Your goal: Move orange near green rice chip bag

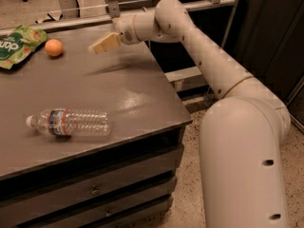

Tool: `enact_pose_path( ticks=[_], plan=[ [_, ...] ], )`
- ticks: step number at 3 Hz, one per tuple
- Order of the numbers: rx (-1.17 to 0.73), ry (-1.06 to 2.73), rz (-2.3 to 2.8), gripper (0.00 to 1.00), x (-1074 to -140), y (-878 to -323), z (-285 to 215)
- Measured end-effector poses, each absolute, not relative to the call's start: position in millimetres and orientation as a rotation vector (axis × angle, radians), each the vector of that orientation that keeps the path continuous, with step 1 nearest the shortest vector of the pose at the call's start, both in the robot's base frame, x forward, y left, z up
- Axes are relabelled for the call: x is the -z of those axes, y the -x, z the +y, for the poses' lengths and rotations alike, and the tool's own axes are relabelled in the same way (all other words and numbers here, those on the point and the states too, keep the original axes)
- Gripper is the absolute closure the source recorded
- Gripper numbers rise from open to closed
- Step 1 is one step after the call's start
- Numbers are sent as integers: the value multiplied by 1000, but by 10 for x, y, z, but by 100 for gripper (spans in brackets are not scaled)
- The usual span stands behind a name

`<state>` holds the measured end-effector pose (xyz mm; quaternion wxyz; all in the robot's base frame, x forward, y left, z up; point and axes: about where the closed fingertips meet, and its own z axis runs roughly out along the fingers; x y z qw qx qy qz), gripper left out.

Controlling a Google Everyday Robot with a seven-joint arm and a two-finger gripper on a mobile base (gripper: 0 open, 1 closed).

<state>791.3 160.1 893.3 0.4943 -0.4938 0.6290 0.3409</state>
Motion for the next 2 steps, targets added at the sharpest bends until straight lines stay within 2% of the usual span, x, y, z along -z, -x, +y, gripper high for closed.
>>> enact_pose_path(
  ticks=[1, 2],
  plan=[
    [-837, 1153, 1494, 0, -9002, -7937, 1181],
    [-834, 1146, 1493, 0, -9009, -7943, 1117]
  ],
)
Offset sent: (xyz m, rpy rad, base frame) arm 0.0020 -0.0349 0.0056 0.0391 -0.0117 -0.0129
